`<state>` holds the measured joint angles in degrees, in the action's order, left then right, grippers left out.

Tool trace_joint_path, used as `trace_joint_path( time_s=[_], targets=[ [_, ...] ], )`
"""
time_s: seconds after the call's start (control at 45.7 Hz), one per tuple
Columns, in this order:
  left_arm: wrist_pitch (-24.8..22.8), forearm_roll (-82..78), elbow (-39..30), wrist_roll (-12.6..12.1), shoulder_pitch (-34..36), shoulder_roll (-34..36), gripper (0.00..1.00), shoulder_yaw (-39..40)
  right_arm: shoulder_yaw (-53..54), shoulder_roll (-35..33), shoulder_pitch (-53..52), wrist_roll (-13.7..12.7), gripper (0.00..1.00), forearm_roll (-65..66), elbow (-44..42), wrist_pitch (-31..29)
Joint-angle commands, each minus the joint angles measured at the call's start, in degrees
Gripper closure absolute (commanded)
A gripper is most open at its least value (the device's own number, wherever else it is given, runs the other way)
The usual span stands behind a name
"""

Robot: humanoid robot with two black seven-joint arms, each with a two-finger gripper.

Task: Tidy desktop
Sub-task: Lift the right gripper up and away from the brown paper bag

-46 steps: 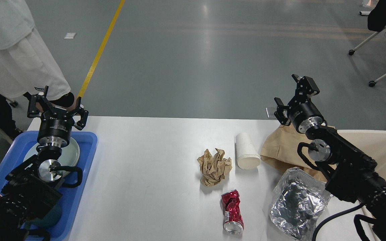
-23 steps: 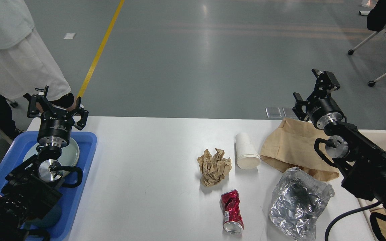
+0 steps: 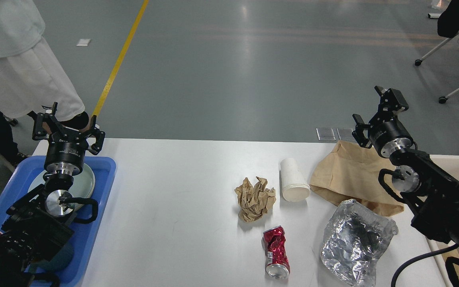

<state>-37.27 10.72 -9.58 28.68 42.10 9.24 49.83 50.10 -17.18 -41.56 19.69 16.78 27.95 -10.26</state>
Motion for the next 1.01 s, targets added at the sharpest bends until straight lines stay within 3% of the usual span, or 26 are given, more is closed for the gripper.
trace_joint_path(
  time_s=[0.0,0.503,0.853,0.941,0.985],
  targets=[
    [0.00,0.00,0.09,-0.03,0.00,-0.01,0.04,0.01,0.00,-0.22,0.08,0.00,0.00,0.01,0.00,-0.02],
    [0.00,0.00,0.09,-0.03,0.00,-0.01,0.04,0.01,-1.75,-0.40,-1.68,-0.79,0.00,1.33,1.14,-0.28],
    [0.00,0.00,0.00,-0.03,0.00,-0.01,0.04,0.01,-42.25,-2.33,-13.97,-1.49,0.00,2.03,1.14,-0.72],
    [0.00,0.00,0.00,-0.03,0.00,-0.01,0.04,0.01,-52.01,-0.93,-17.93,-2.81,0.00,1.86,1.05,-0.63],
    [0.00,0.00,0.09,-0.03,0.00,-0.01,0.04,0.01,-55.88,-0.05,-19.78,-4.74,0.00,1.68,1.06,-0.63]
  ],
)
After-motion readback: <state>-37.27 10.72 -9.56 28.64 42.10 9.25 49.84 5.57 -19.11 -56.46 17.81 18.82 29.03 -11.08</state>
